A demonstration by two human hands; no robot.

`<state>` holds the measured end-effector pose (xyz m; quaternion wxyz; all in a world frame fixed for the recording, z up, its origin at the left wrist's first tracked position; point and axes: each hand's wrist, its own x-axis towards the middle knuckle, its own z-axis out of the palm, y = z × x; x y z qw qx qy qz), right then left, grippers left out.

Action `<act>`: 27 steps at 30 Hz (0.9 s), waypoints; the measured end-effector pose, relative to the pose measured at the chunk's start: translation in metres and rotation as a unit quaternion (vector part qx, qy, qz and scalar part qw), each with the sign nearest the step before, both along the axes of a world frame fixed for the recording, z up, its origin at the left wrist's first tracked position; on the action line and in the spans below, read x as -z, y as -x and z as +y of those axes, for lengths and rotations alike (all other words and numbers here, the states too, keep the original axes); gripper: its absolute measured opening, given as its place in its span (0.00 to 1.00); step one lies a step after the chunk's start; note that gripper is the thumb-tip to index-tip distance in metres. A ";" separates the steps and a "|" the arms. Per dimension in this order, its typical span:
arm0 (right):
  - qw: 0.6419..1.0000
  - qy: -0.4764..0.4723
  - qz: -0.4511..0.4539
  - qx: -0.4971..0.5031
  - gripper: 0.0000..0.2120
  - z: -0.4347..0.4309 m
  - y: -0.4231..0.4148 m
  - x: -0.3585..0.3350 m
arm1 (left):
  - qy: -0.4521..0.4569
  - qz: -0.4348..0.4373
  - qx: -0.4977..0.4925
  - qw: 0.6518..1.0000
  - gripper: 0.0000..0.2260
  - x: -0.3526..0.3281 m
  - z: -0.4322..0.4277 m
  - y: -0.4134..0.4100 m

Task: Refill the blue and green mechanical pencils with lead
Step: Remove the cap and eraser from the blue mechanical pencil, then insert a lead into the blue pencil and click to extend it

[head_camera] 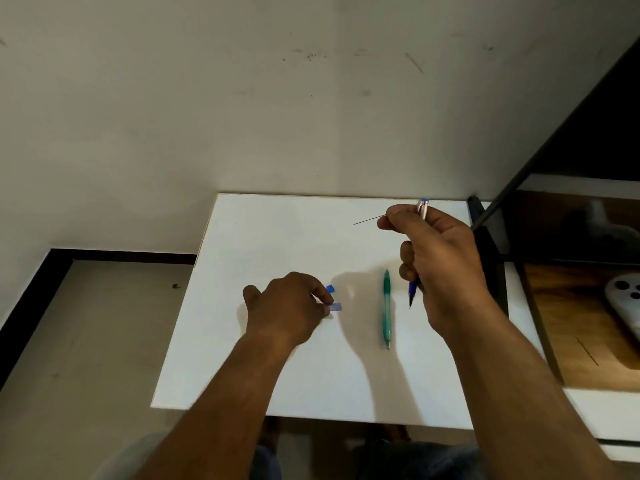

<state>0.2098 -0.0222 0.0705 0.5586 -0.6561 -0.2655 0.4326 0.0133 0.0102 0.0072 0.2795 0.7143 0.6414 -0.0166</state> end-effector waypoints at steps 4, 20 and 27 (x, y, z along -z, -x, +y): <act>1.000 0.017 -0.010 -0.004 0.08 -0.001 0.001 0.002 | -0.015 0.021 0.004 1.000 0.06 0.008 -0.001 -0.001; 0.999 -0.035 0.021 -0.022 0.07 0.002 0.017 -0.006 | 0.073 -0.421 -0.061 0.902 0.15 -0.052 -0.006 -0.031; 0.992 -0.066 0.090 -0.058 0.07 0.000 0.029 -0.014 | 0.033 -0.394 -0.035 0.918 0.17 -0.058 -0.016 -0.038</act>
